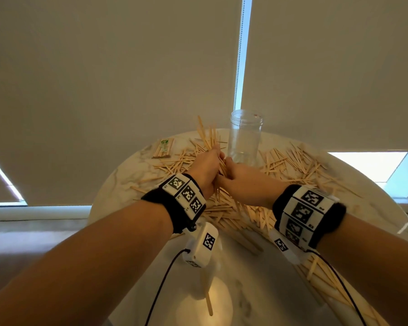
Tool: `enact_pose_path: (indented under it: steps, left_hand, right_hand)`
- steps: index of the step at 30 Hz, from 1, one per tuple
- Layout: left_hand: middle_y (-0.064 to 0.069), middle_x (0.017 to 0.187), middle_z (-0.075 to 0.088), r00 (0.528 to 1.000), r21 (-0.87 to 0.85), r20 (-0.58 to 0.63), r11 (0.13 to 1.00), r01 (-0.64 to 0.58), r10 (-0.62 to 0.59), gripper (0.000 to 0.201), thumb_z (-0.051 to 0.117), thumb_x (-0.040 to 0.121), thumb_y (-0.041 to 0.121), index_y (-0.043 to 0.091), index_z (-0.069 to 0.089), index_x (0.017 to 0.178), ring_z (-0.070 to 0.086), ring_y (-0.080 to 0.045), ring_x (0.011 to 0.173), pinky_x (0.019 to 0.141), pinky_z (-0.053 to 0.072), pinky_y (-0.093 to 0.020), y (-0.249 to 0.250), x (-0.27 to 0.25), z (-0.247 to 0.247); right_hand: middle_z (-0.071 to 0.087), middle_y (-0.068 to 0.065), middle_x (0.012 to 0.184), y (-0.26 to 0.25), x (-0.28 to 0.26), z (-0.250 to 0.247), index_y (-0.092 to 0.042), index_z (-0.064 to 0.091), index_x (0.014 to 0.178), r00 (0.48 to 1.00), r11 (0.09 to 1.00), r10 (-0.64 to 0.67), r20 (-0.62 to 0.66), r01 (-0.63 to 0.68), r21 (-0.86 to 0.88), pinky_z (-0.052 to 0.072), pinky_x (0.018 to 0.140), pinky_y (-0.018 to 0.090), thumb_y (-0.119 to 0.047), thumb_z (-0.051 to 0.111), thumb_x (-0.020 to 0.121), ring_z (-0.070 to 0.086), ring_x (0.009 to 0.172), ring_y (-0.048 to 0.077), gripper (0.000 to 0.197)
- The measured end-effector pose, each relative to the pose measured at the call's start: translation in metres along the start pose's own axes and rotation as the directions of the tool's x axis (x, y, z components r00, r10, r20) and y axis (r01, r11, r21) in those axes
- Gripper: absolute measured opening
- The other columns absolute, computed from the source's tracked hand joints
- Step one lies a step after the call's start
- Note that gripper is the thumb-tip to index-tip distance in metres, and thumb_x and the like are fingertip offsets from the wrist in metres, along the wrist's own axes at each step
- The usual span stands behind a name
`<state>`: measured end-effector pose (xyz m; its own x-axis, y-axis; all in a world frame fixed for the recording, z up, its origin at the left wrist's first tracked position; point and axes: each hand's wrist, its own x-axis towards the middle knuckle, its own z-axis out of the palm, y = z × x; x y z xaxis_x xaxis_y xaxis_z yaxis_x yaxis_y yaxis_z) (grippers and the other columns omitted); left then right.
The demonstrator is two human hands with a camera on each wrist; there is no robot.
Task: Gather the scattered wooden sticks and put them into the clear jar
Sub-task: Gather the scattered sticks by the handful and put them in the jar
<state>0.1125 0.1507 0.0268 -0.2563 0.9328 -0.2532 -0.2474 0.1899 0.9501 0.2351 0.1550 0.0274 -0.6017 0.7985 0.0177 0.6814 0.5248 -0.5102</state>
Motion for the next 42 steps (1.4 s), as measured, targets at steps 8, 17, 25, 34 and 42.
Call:
enact_pose_path:
  steps: [8,17,25,34,42]
  left_hand:
    - [-0.008,0.079,0.057,0.996,-0.072,0.058,0.995,0.075,-0.071,0.045,0.041,0.105,0.047,0.015,0.056,0.075,0.053,-0.020,0.068,0.073,0.045,-0.036,-0.002,-0.001,0.003]
    - [-0.022,0.099,0.069,0.987,-0.004,0.151,0.999,-0.050,0.050,0.059,0.047,0.101,0.049,-0.002,0.052,0.131,0.071,-0.029,0.090,0.065,0.057,-0.030,-0.003,-0.010,0.006]
    - [-0.005,0.095,0.078,0.974,-0.063,0.005,0.972,-0.226,0.226,0.033,0.038,0.107,0.041,0.016,0.048,0.126,0.073,-0.016,0.095,0.094,0.055,-0.047,0.001,-0.004,0.005]
    - [0.008,0.059,0.036,0.909,-0.201,-0.021,0.889,-0.411,0.415,0.025,0.050,0.102,0.044,0.021,0.048,0.093,0.029,-0.006,0.045,0.040,0.029,-0.021,0.016,-0.007,-0.004]
    - [0.010,0.058,0.041,0.891,0.029,0.087,0.892,-0.450,0.447,0.033,0.047,0.101,0.050,0.020,0.047,0.089,0.034,-0.007,0.046,0.042,0.033,-0.022,0.023,-0.013,-0.014]
  right_hand:
    - [0.063,0.011,0.098,-0.015,-0.002,0.002,-0.002,0.050,0.129,0.991,0.971,-0.044,-0.128,0.012,-0.239,0.049,0.071,0.037,-0.022,0.034,0.107,0.060,0.081,0.024,0.034]
    - [0.068,0.006,0.080,-0.012,0.001,-0.010,-0.008,0.071,0.098,0.971,0.990,0.061,-0.232,-0.089,-0.114,0.056,0.069,0.032,-0.024,0.045,0.103,0.064,0.071,0.019,0.031]
    - [0.070,0.006,0.093,-0.012,-0.018,0.000,-0.007,0.063,0.113,0.998,0.993,-0.050,-0.044,0.044,-0.111,0.056,0.075,0.034,-0.027,0.046,0.104,0.066,0.081,0.021,0.027]
    - [0.076,-0.001,0.083,-0.006,-0.023,0.005,-0.012,0.074,0.095,0.996,0.976,0.073,0.041,-0.080,0.203,0.062,0.074,0.029,-0.028,0.066,0.095,0.075,0.074,0.011,0.017]
    - [0.073,-0.002,0.102,-0.015,-0.033,-0.005,-0.015,0.065,0.120,0.997,0.982,0.069,-0.022,-0.064,0.175,0.056,0.070,0.023,-0.031,0.070,0.092,0.069,0.082,0.010,0.033]
